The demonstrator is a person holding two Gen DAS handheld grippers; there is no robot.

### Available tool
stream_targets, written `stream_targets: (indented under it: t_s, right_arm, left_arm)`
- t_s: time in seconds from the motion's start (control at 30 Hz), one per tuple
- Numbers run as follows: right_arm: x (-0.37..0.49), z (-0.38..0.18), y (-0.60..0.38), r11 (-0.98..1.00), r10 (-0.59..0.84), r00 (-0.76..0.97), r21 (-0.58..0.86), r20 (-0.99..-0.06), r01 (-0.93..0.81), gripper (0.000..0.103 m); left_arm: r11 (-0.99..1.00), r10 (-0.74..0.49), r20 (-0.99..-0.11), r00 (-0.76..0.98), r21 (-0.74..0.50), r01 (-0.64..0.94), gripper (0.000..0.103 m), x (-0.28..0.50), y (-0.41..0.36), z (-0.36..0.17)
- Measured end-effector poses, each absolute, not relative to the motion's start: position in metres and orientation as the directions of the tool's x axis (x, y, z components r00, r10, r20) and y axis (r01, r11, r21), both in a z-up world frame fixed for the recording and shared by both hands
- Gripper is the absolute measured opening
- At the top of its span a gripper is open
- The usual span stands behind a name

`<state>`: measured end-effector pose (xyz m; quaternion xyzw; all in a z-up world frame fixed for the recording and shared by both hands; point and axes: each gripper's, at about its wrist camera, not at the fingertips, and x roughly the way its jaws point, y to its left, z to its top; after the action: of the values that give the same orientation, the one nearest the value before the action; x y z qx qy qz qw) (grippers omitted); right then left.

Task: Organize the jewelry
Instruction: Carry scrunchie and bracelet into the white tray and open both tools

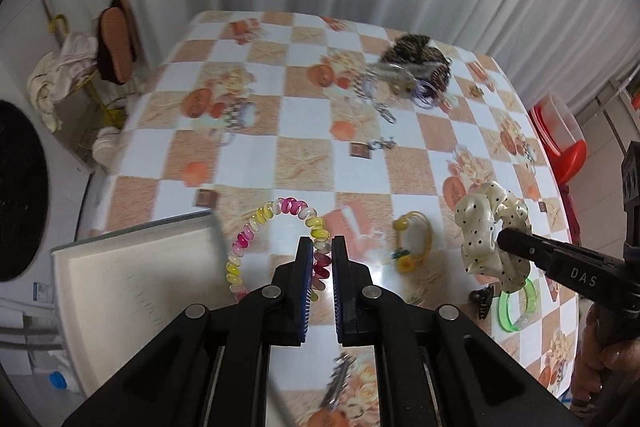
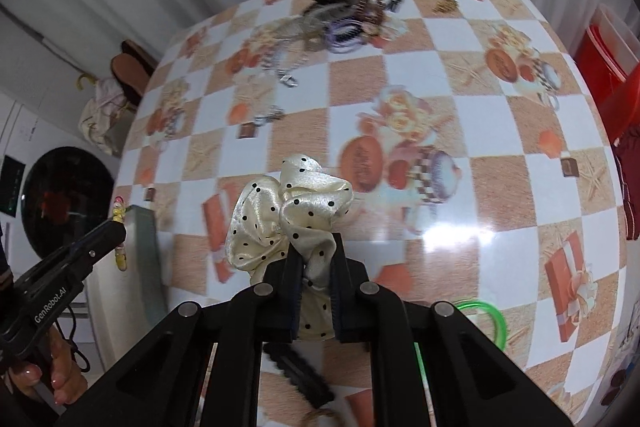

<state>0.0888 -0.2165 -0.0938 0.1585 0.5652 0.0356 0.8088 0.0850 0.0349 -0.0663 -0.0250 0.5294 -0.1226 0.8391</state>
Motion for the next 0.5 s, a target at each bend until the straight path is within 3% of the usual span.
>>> stream_targets:
  t_s: [0.5]
  right_arm:
    - [0.109,-0.072,-0.057,0.906,0.423,0.316,0.391,-0.849,-0.164,0.012]
  left_arm:
    - [0.995,-0.050,-0.919,0.390,-0.078,-0.054,0.014,0.044,0.156,-0.092]
